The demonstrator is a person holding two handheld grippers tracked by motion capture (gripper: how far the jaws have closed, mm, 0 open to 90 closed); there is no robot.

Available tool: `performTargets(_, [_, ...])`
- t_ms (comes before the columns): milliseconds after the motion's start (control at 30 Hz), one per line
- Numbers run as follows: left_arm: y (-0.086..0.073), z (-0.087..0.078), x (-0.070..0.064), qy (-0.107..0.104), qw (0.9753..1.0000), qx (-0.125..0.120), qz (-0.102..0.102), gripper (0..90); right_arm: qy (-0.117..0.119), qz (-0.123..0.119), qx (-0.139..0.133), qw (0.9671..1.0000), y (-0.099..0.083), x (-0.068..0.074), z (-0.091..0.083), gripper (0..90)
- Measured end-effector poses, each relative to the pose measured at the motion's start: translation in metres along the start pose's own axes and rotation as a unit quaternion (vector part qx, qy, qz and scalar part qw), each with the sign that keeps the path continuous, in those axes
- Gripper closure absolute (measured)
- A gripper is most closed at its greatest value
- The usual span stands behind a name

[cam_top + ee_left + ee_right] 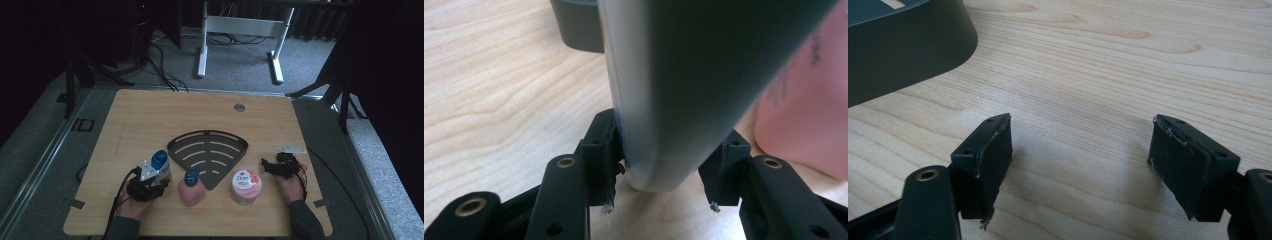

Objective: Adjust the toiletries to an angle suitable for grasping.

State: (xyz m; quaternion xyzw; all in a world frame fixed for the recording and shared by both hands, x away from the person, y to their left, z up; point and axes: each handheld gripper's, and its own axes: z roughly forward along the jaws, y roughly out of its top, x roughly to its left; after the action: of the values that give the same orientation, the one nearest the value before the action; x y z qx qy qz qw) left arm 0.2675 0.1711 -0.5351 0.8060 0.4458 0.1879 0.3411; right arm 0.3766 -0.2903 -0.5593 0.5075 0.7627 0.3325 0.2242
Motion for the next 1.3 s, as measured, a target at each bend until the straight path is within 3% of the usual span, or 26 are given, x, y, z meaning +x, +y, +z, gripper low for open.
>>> performTargets(400, [0.019,0.020,0.031,0.031,0.9994,0.000,-0.015,54.8,0.000,0.000,0.000,1.0000,0.000,0.000,0.000,24.9])
performTargets(867, [0.036,0.039,0.067,0.048,0.9984,-0.003,-0.030,54.6,0.000,0.000,0.000,1.0000,0.000,0.000,0.000,24.9])
performTargets(1000, [0.036,0.040,0.070,0.047,0.9984,-0.002,-0.031,53.4,0.000,0.000,0.000,1.0000,0.000,0.000,0.000,24.9])
performTargets(1067, [0.034,0.039,0.069,0.053,0.9981,0.002,-0.032,43.0,0.000,0.000,0.000,1.0000,0.000,0.000,0.000,24.9])
performTargets(1133, [0.030,0.036,0.067,0.055,0.9979,0.006,-0.034,39.1,0.000,0.000,0.000,1.0000,0.000,0.000,0.000,24.9])
performTargets(1300, [0.020,0.025,0.063,0.046,0.9976,-0.001,-0.051,38.1,0.000,0.000,0.000,1.0000,0.000,0.000,0.000,24.9])
